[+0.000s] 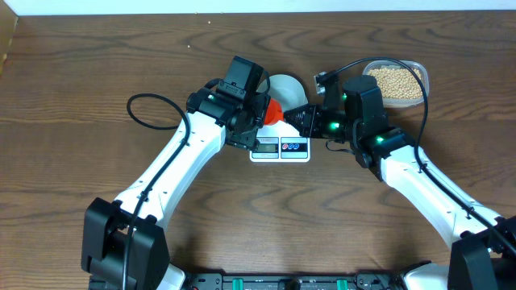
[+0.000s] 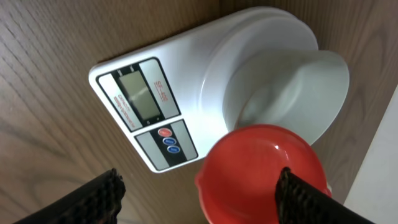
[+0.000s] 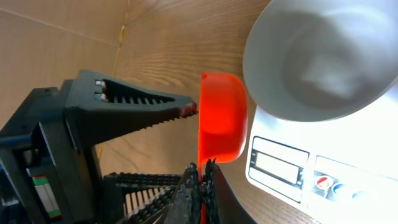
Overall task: Scoop item into bowl and weigh 50g on scale
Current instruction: 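Grasp the scoop handle with the right gripper, release left gripper, then carry the red scoop with the right gripper to the soybean tub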
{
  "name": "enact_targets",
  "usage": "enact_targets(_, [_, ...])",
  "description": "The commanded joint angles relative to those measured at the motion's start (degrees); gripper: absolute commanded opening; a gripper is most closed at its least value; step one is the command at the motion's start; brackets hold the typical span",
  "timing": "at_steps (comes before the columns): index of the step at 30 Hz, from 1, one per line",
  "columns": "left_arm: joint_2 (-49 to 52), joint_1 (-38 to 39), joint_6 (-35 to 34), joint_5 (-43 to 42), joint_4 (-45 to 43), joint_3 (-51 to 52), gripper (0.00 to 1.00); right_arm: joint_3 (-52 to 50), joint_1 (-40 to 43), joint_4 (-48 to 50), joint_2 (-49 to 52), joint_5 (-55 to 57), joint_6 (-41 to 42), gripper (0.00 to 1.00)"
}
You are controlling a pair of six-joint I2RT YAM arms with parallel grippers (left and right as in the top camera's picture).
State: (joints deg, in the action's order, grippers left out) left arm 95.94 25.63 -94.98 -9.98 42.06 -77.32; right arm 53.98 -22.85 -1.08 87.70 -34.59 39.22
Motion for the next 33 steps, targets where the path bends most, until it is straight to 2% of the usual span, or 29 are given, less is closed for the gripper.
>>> enact_targets(1, [0.0, 0.2, 4.5, 3.3, 0.2, 0.3, 0.82, 1.3, -0.1, 0.1, 0.1, 1.7, -3.5, 0.01])
enact_targets(4, [0.0, 0.2, 11.5, 3.3, -0.2, 0.3, 0.84, 1.3, 0.6, 0.0, 0.1, 1.7, -6.9, 0.01])
enact_targets(12, [0.0, 0.2, 29.6, 3.3, -0.2, 0.3, 0.86, 1.3, 7.2, -2.1, -0.5, -0.8, -9.3, 0.01])
enact_targets(15, [0.0, 0.2, 35.7, 3.3, -0.2, 0.3, 0.91, 1.3, 10.3, -2.9, -1.8, -2.3, -10.3, 0.01])
enact_targets(26, [0.0, 0.2, 62.1, 2.9, -0.1, 0.3, 0.93, 1.3, 20.6, -10.1, -13.9, -2.8, -17.3, 0.01])
enact_targets(30, [0.0, 0.2, 63.5, 2.9, -0.3, 0.3, 0.93, 1.3, 24.3, -16.0, -16.6, -2.9, -20.7, 0.01])
enact_targets(33, [0.0, 0.2, 63.6, 2.9, -0.4, 0.3, 0.92, 1.3, 27.6, -22.0, -18.6, -2.8, -26.5, 0.01])
